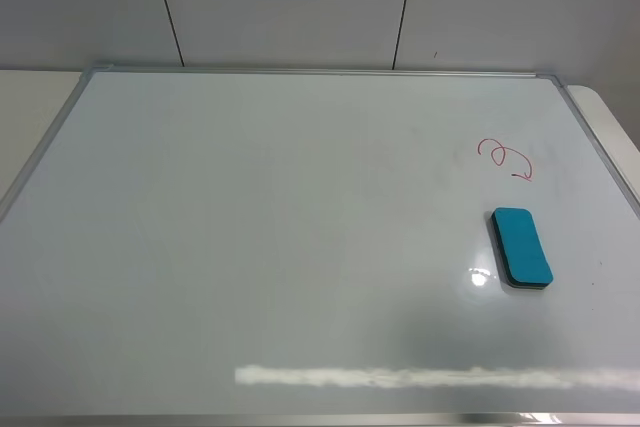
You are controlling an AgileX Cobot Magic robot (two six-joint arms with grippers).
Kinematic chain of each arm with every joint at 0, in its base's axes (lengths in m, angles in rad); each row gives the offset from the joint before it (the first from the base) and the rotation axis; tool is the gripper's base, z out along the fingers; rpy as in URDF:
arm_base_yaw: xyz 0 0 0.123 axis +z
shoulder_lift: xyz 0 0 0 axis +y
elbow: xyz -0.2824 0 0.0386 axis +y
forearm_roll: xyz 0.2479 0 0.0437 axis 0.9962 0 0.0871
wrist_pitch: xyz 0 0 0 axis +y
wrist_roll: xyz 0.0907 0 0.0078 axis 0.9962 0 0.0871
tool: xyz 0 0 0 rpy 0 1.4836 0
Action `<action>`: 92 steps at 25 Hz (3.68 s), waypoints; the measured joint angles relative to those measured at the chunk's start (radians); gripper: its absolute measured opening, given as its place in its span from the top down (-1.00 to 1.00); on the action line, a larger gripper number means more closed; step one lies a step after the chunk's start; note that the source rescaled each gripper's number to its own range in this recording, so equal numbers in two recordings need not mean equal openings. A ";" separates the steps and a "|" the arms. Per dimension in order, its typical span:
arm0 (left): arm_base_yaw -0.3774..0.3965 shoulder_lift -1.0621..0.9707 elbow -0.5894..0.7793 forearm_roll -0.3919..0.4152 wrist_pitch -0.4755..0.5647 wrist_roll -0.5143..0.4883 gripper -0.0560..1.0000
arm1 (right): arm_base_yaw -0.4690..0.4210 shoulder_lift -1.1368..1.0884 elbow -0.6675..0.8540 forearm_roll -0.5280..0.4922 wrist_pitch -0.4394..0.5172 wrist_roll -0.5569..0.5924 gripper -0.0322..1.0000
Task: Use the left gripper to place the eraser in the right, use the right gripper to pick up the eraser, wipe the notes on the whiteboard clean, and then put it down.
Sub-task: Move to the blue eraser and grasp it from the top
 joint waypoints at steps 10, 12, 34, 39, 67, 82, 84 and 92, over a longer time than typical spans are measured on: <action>0.000 0.000 0.000 0.000 0.000 0.000 -0.99 | 0.000 0.000 0.000 0.000 0.000 0.000 -1.00; 0.000 0.000 0.000 0.000 0.000 0.000 -0.99 | 0.000 0.000 0.000 0.000 0.000 0.000 -1.00; 0.000 0.000 0.000 0.000 0.000 -0.001 -0.99 | 0.000 0.000 0.000 0.000 0.000 0.000 -1.00; 0.000 0.000 0.000 0.001 0.000 -0.001 -0.99 | 0.000 0.000 0.000 -0.010 -0.001 0.027 -1.00; 0.000 0.000 0.000 0.001 0.000 -0.001 -0.99 | 0.168 1.391 -0.262 0.039 -0.262 0.260 -1.00; 0.000 0.000 0.000 0.001 -0.001 -0.001 -0.99 | 0.223 1.530 -0.263 -0.257 -0.324 0.532 -1.00; 0.000 0.000 0.000 0.001 -0.001 -0.001 -0.99 | 0.223 1.557 -0.263 -0.223 -0.377 0.504 -1.00; 0.000 0.000 0.000 0.015 -0.001 -0.001 -0.99 | 0.223 1.671 -0.263 -0.120 -0.455 0.387 -1.00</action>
